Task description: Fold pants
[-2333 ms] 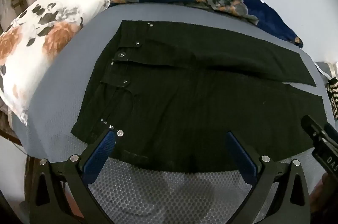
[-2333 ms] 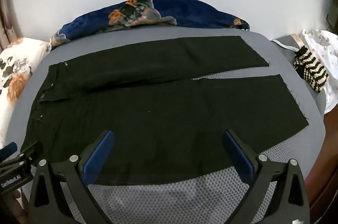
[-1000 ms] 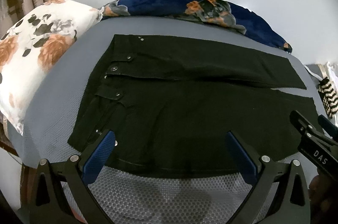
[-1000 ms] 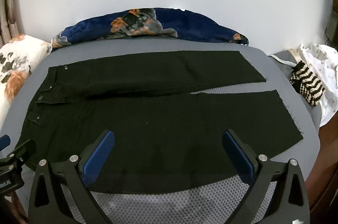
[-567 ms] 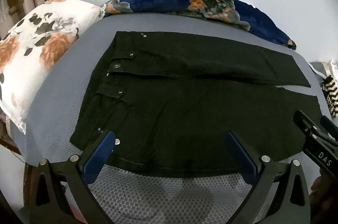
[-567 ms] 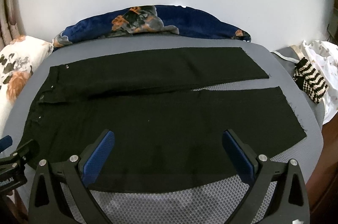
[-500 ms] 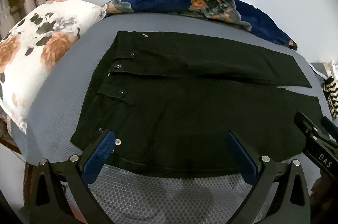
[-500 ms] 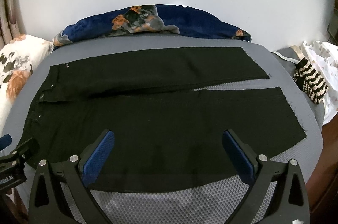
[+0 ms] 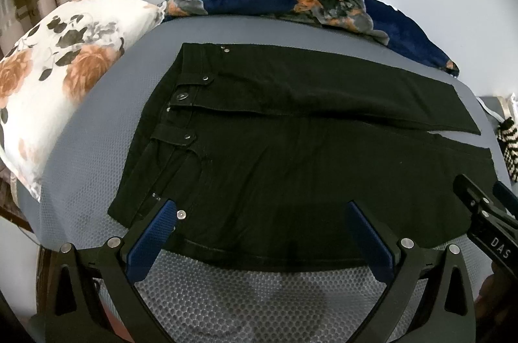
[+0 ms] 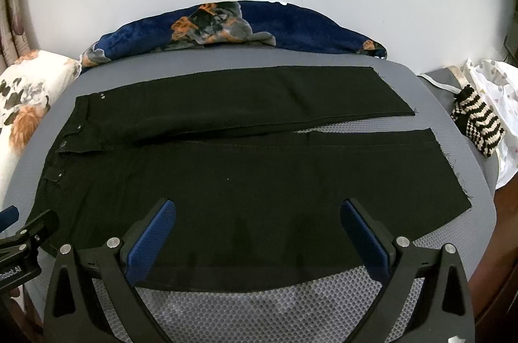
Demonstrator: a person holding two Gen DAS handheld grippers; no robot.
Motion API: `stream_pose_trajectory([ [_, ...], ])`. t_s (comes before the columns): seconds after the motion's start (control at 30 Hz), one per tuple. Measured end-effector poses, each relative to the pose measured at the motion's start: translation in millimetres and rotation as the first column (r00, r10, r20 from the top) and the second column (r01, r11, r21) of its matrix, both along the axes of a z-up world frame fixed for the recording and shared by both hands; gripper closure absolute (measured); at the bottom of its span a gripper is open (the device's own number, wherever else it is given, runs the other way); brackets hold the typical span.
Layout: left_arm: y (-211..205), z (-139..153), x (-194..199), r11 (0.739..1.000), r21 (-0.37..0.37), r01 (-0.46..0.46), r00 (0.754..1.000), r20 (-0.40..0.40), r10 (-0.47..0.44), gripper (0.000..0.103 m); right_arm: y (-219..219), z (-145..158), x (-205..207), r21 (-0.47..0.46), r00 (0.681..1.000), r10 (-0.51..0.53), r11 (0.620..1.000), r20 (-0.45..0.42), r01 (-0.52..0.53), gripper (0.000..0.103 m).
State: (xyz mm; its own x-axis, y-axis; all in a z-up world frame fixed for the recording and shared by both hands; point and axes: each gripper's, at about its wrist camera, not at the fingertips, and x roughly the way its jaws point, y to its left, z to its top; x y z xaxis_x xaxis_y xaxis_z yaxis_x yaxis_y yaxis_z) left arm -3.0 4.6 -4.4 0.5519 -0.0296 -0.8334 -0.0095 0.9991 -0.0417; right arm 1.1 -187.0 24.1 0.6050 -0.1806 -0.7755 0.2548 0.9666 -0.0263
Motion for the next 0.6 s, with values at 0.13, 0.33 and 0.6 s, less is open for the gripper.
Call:
stream_pose_trajectory([
  [0.13, 0.1, 0.0, -0.1, 1.000, -0.001, 0.001, 1.000, 0.001, -0.001, 0.000, 0.5, -0.1, 0.5, 0.005, 1.000, -0.003, 1.000, 0.001, 0.003, 0.002],
  [0.33, -1.2, -0.5, -0.5, 1.000, -0.005, 0.006, 1.000, 0.005, -0.006, 0.000, -0.5, -0.1, 0.2, 0.006, 1.000, -0.004, 1.000, 0.002, 0.004, 0.002],
  [0.6, 2.7, -4.6, 6.2, 1.000, -0.031, 0.000, 1.000, -0.011, 0.000, 0.000, -1.4, -2.1, 4.5, 0.009, 1.000, 0.003, 1.000, -0.010, -0.002, 0.002],
])
